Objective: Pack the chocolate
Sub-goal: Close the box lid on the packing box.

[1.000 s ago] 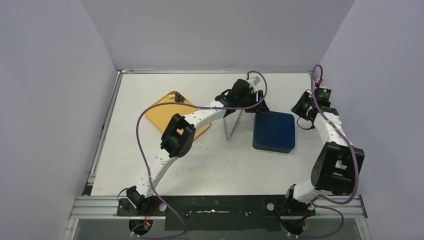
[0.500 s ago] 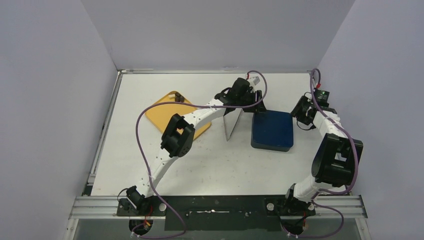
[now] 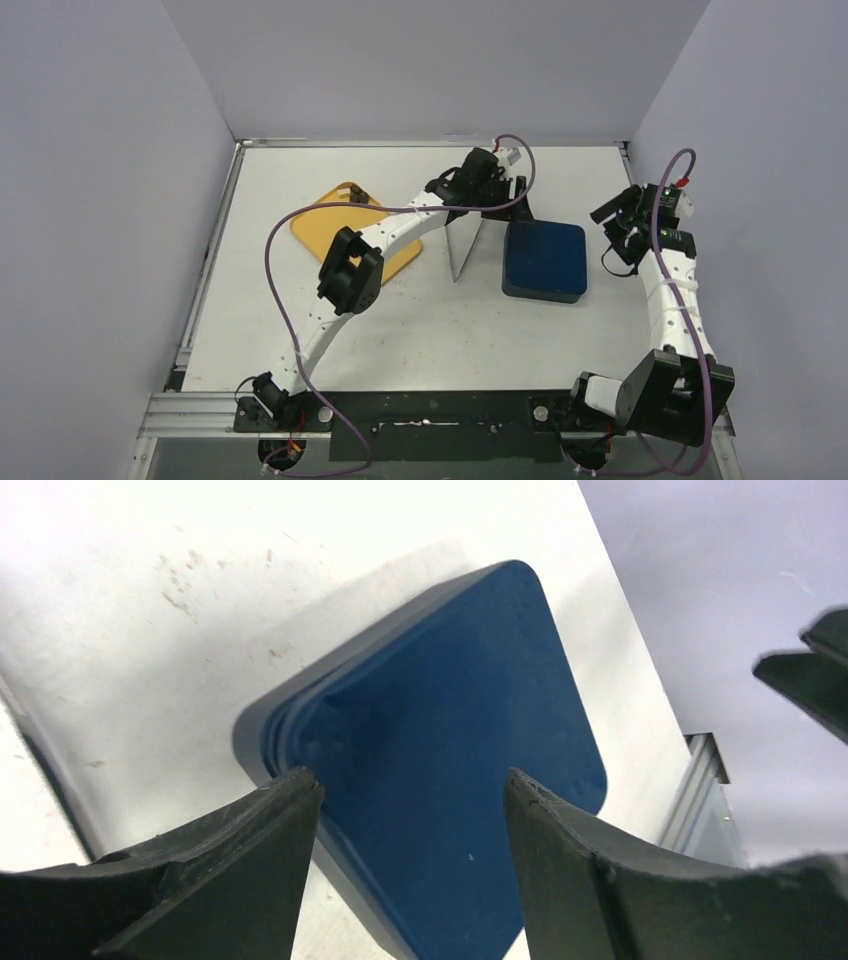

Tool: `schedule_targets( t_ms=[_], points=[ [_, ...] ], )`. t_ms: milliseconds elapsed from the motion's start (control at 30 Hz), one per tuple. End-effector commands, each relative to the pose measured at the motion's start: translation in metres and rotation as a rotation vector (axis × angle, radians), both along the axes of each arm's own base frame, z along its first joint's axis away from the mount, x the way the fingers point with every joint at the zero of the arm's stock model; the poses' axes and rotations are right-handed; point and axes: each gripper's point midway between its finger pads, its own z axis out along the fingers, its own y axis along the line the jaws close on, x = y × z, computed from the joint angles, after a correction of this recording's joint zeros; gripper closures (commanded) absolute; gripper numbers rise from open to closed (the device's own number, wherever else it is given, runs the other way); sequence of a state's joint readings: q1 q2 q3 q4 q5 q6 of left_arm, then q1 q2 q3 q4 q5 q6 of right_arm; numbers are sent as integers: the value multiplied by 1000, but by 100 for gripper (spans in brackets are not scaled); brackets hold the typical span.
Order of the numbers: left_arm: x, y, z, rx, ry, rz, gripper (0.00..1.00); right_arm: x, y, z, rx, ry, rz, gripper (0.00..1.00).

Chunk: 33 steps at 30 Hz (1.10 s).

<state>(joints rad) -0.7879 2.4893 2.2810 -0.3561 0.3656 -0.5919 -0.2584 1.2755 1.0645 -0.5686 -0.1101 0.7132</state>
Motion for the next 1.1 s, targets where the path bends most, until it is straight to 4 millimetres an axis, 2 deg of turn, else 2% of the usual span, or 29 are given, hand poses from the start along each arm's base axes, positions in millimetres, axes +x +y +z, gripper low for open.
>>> schedule_targets(
  t_ms=[0,100,267,400,467,567,667,733,867,967,1067],
  points=[
    [26,6,28,-7,-160,-13,35,-34,8,-14,121,69,-201,24],
    [33,8,10,12,-158,-15,35,-40,10,-16,131,66,-216,19],
    [35,5,-2,-7,-171,-56,33,-56,28,-39,192,130,-166,19],
    [25,-4,-11,-33,-172,-121,33,-74,50,-68,265,184,-163,20],
    [19,-8,-17,-32,-173,-148,33,-72,59,-73,307,137,-137,21],
    [6,-12,-26,-17,-157,-192,35,-68,58,-79,316,93,-160,23],
    [-8,-9,-33,11,-123,-222,43,-58,55,-79,299,53,-141,27],
    [-18,-4,-34,11,-89,-243,44,-47,54,-76,270,14,-92,32],
    [-44,1,-39,-1,-7,-281,53,-38,43,-86,215,48,-63,43],
    [-60,1,-42,20,3,-307,56,-32,38,-89,180,60,-15,54],
    [-75,1,-45,34,34,-315,60,-31,25,-91,97,109,21,58]
  ],
)
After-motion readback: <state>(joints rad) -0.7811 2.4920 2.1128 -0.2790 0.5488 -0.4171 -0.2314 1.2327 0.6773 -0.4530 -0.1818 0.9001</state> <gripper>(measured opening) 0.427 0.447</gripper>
